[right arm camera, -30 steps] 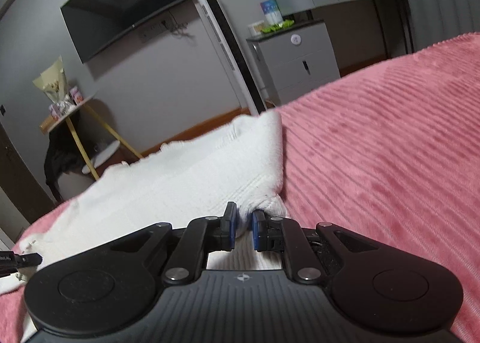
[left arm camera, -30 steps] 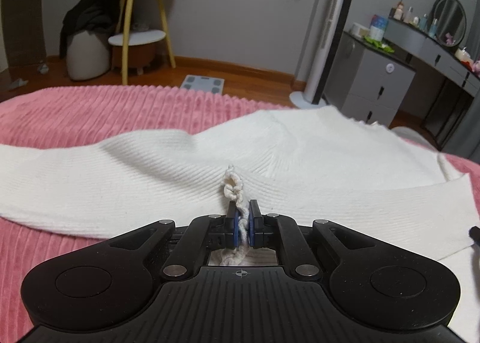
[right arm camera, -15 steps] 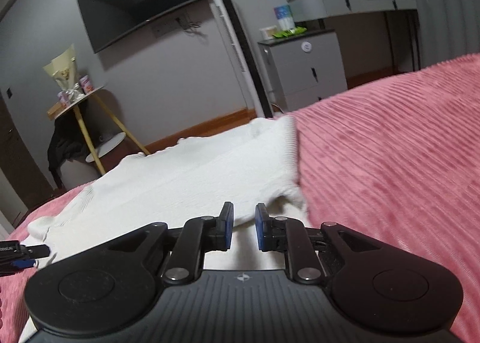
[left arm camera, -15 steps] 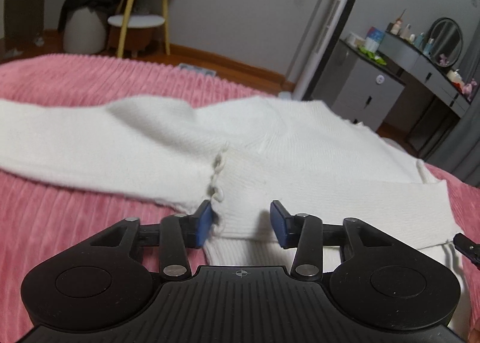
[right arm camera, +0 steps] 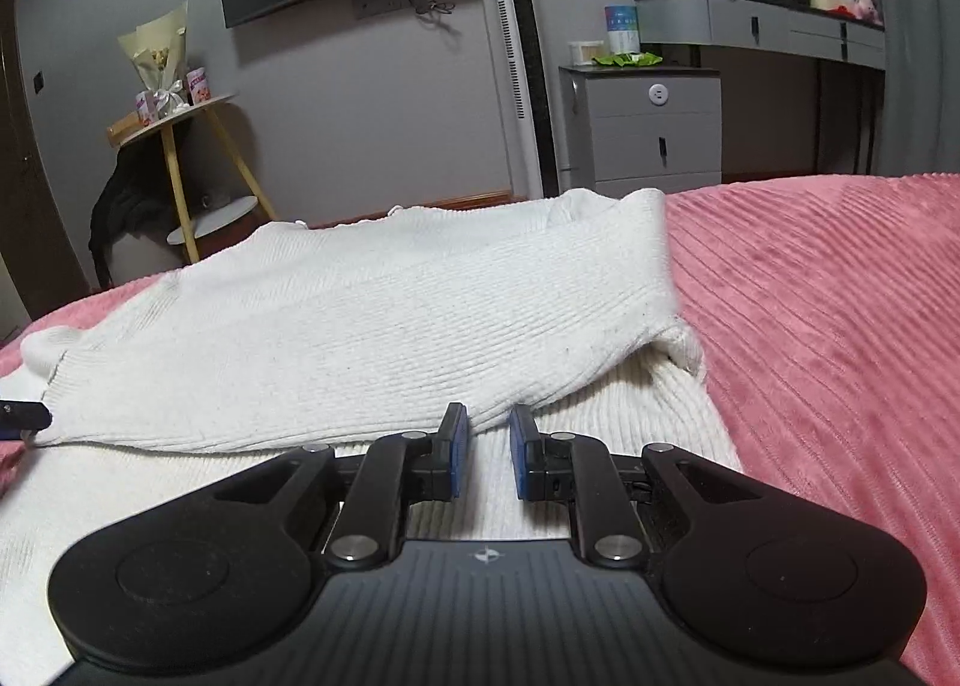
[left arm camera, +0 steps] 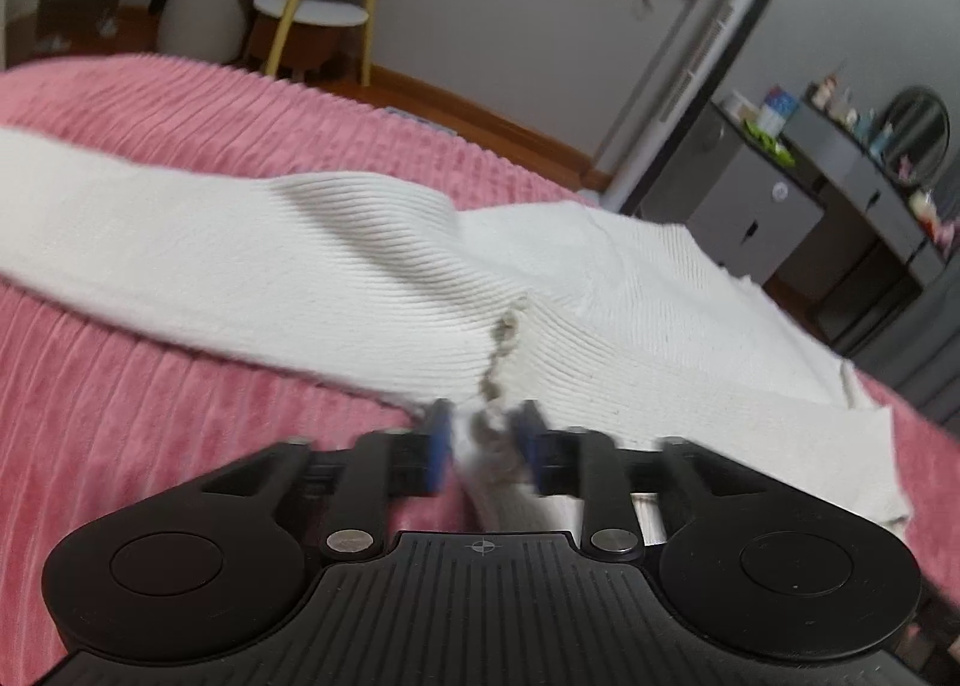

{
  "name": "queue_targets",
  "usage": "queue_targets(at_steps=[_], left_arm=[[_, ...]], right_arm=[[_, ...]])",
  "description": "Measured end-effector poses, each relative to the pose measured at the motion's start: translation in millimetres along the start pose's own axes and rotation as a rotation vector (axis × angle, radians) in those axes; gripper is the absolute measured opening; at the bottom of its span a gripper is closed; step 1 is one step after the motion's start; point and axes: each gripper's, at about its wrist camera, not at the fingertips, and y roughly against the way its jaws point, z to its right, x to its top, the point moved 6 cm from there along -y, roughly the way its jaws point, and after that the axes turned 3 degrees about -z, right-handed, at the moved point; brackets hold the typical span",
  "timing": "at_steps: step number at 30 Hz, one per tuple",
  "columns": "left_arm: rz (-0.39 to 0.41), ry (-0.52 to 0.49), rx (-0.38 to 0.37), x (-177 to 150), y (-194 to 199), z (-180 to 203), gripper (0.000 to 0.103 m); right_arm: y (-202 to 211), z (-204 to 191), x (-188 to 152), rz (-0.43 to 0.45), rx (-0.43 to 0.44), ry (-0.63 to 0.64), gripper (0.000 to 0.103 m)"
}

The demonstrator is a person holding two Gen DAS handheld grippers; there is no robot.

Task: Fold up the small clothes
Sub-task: 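Fold the held sleeve across the body with the left tool and release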

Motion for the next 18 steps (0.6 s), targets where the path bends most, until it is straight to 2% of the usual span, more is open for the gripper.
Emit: queue_targets(at_steps=[1,4,8,11,14,18], left_arm=[[0.02,0.034,-0.003,1,6,-8,0.057],[0.092,0.144,-0.014,6,28,-45,0.057],[0.214,0.326,0.12,20,56,-124,0.064],[0.298,0.506,0.175,31,71,-184,0.064],[0.35,0.643,0.154,42,74,-227,0.063],[0.426,0.742,0.171,54,76,-260,0.064]], right_arm=[[0,1,-1,0.002,0.005,-0.005,0.016],[-1,4,-2,0.007,0.023,-0.023,0.017],[-2,2,-5,0.022,0.021,-0.018,0.018],[-2,1,-5,0.033,0.011,-0.007,0.019],[-3,2,-6,0.039,0.018,-0.019,0.019],[-2,2,-8,0.044,0.02,-0.023,0.02]])
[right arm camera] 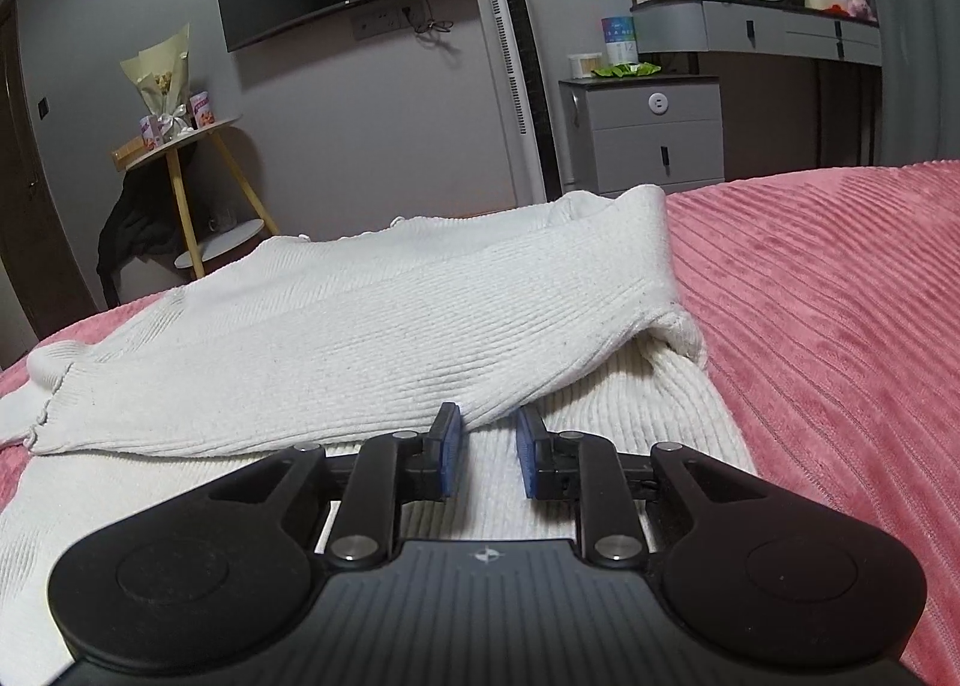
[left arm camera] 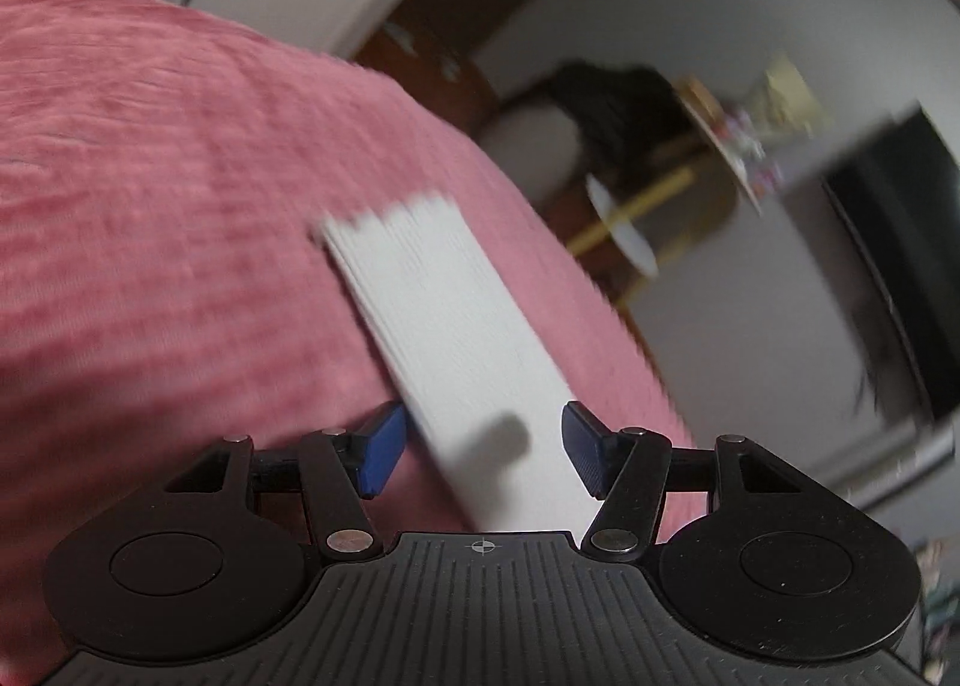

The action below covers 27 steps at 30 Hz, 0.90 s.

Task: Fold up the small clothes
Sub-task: 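Fold the held sleeve across the body with the left tool and release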

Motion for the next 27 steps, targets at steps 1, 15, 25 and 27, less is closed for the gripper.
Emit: queue_targets(at_steps=[1,15,25,27], left_arm=[[0.002,0.032,0.001,5,-3,-6,0.063],[-0.018,-0.477,-0.218,-40,63,137,0.009],[-0.312,-0.955,-0.4,-286,107,249,0.038],[-0.314,-0.964,-0.36,-309,109,245,0.055]], right_arm=[[0,0,0,0.001,0.0,0.0,0.02],[0,3,1,0.004,0.016,-0.021,0.02],[2,8,3,0.007,0.044,-0.058,0.021],[3,10,3,0.006,0.06,-0.075,0.023]])
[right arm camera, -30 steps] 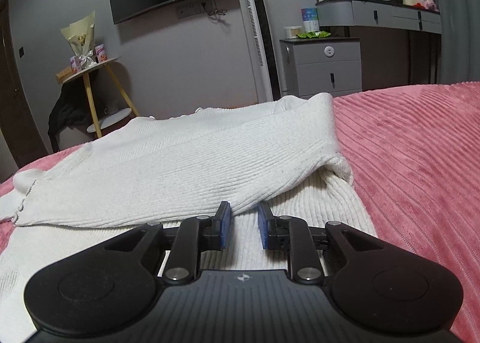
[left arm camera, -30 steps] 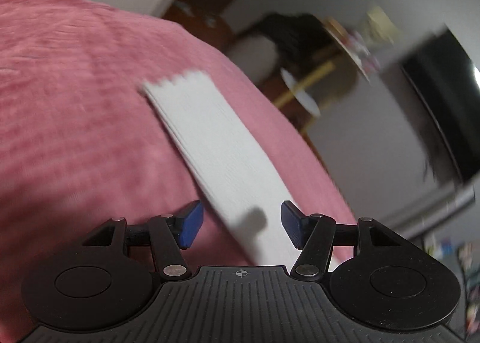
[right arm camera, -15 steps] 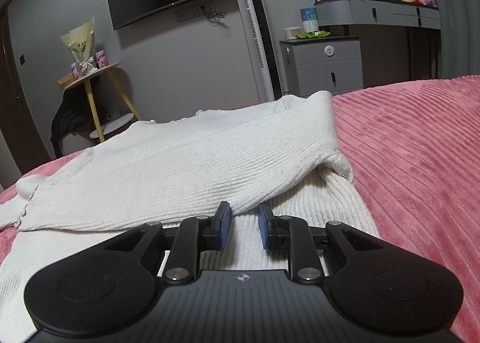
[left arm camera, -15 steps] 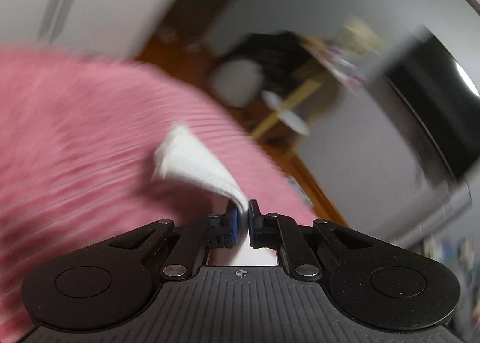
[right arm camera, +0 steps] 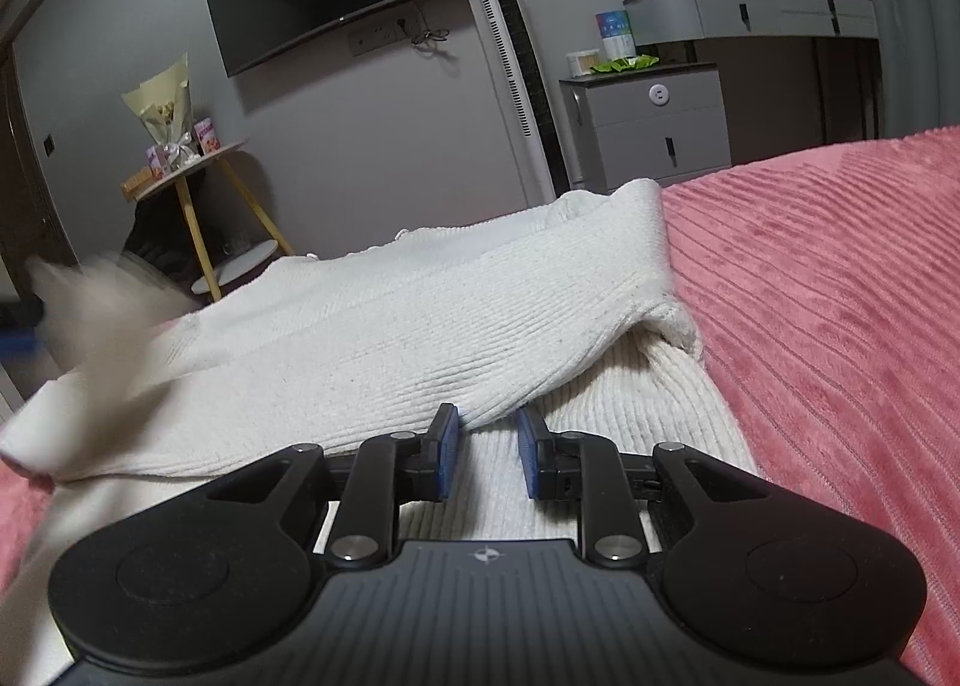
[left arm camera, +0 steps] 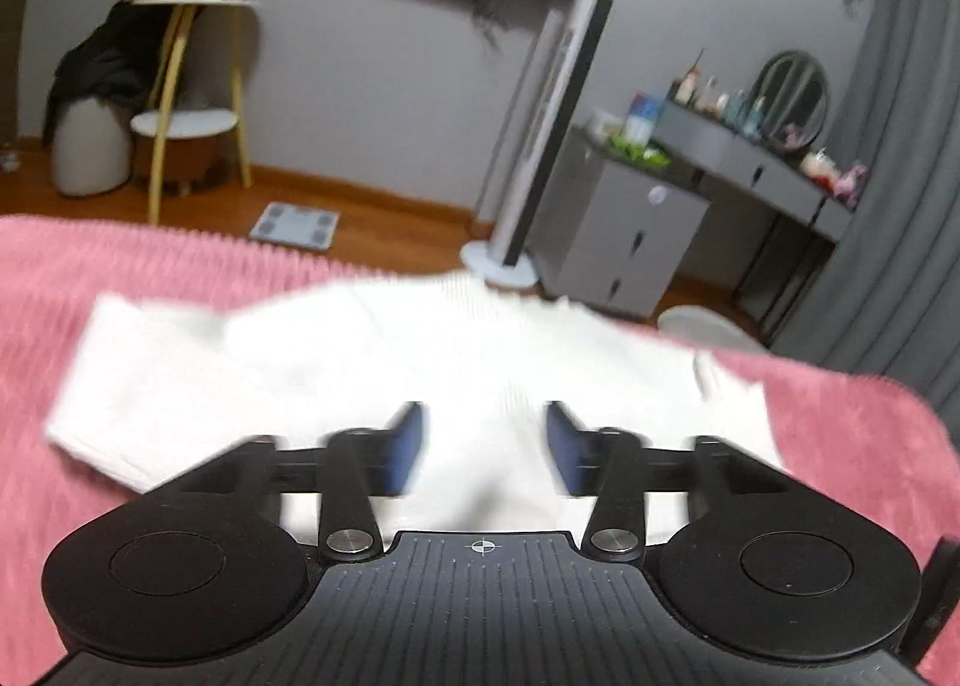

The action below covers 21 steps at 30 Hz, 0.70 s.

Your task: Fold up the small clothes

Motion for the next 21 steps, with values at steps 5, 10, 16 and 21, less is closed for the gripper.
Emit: queue_targets(at_steps=[5,10,16,21], left_arm=[[-0.005,0.149,0.141,-36,18,-20,0.068],[-0.035,0.229,0.285,-58,15,-70,0.075],[-0.061,0.296,0.289,-73,11,-97,0.075],[-0.031,0.244,0.3,-77,6,-103,0.076]], right_arm=[[-1,-3,1,-0.007,0.026,0.004,0.033],[6,-11,3,-0.015,0.02,0.028,0.038],[32,-40,8,-0.032,0.092,0.05,0.038],[10,-87,15,-0.111,0.225,0.034,0.037]])
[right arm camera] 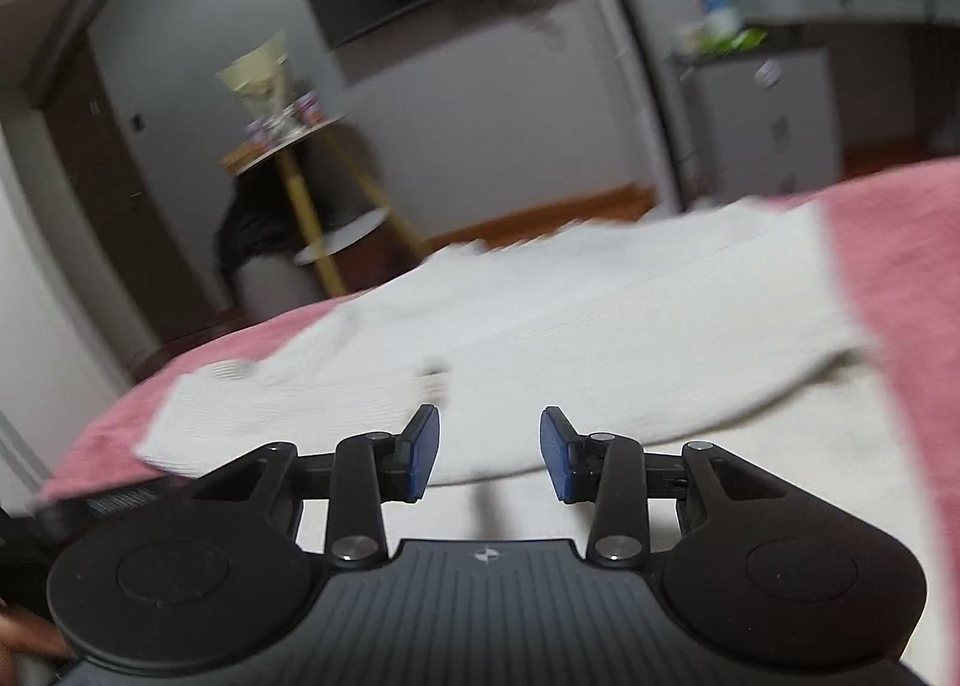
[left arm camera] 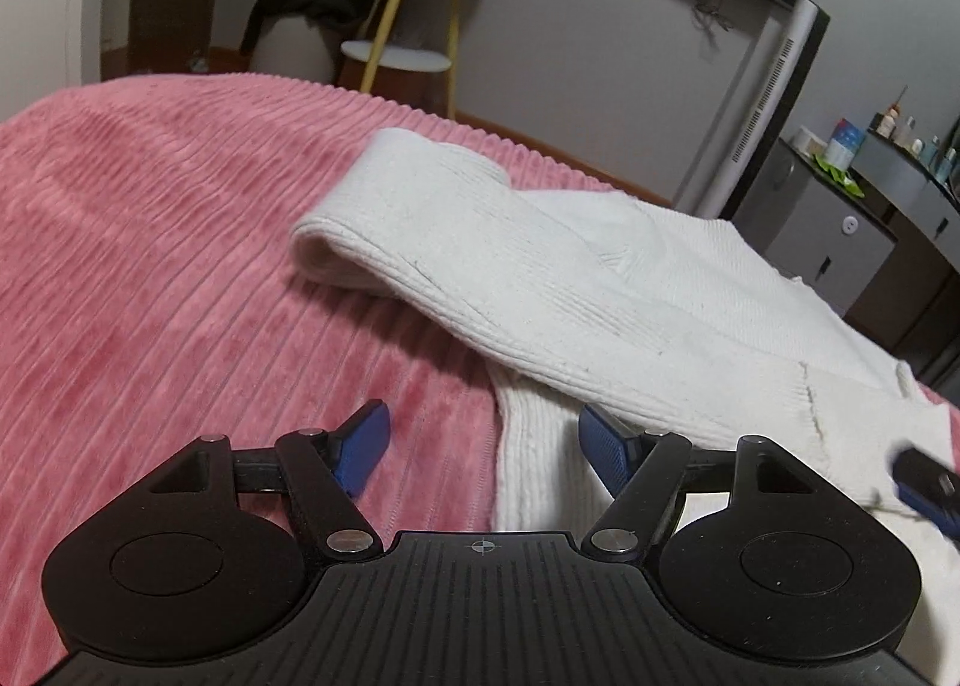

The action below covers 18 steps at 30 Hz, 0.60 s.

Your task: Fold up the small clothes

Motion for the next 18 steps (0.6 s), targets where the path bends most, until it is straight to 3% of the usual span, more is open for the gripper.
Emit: queue_targets(at_steps=[6,8,11,14,18], left_arm=[[-0.004,0.046,-0.034,3,4,-2,0.076],[-0.001,0.048,-0.032,3,3,-2,0.076],[0.009,0.031,-0.024,3,2,1,0.076],[0.021,0.029,-0.028,4,4,3,0.076],[0.028,0.038,-0.033,5,3,3,0.076]], right_arm=[[-62,-20,0,-0.166,0.055,-0.081,0.037],[-69,-22,1,-0.168,0.067,-0.099,0.036],[-72,-25,3,-0.181,0.087,-0.097,0.006],[-60,-27,10,-0.113,0.036,-0.005,0.006],[-26,-11,37,0.049,-0.123,0.076,0.006]])
